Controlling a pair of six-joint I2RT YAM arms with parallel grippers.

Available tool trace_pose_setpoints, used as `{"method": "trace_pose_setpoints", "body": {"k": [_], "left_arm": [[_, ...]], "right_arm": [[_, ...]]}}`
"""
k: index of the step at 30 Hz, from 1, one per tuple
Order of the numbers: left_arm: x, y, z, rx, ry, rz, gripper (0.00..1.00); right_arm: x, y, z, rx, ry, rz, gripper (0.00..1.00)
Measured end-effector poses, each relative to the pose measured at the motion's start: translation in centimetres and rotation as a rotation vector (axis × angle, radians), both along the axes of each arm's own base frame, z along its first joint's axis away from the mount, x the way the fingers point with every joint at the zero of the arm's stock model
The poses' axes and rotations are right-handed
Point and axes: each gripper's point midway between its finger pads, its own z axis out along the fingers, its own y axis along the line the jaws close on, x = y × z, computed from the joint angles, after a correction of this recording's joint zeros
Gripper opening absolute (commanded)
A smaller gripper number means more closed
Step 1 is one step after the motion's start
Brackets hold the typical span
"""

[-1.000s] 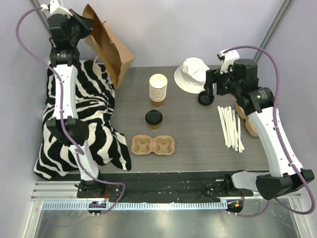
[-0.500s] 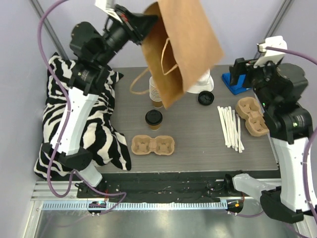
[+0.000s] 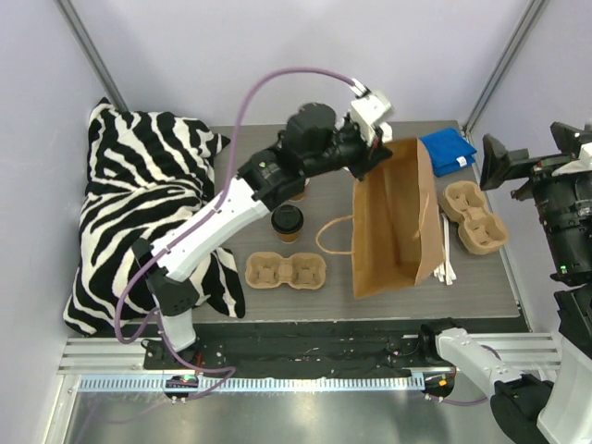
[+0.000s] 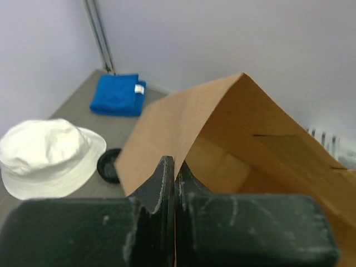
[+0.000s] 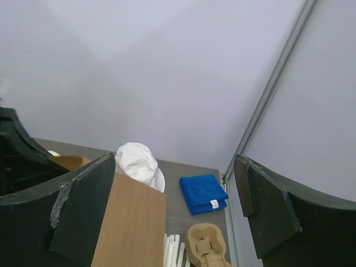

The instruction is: Pack the takeout coffee

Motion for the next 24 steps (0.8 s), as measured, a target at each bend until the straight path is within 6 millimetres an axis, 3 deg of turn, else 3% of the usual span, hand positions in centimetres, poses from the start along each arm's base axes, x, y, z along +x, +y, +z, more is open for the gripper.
{"method": "trace_pose_setpoints", "body": {"k": [5,10,17,24], "left_arm": [[-1.2,-1.7,-3.9,0.129,-0.025,-0.019,0.00],[-1.1,-1.5,-4.2,0.165,-0.084,-0.026,0.03],[-1.7,-1.2,-6.2,0.230,-0.092,-0.068,0.01],[-2.8,-0.9,-6.4,0.228,-0.077,-0.113,0.01]], "right_arm": [[-0.2,2.0,-2.1,-0.082,0.075,0.114,0.94],[0.2,4.7,-5.3,-0.176,0.184,0.267,0.81],[1.3,7.9,-10.4,-0.230,0.318,0.443,0.74],[2.2,9.8,-14.2,-0.263,0.398,0.557,0.63]]}}
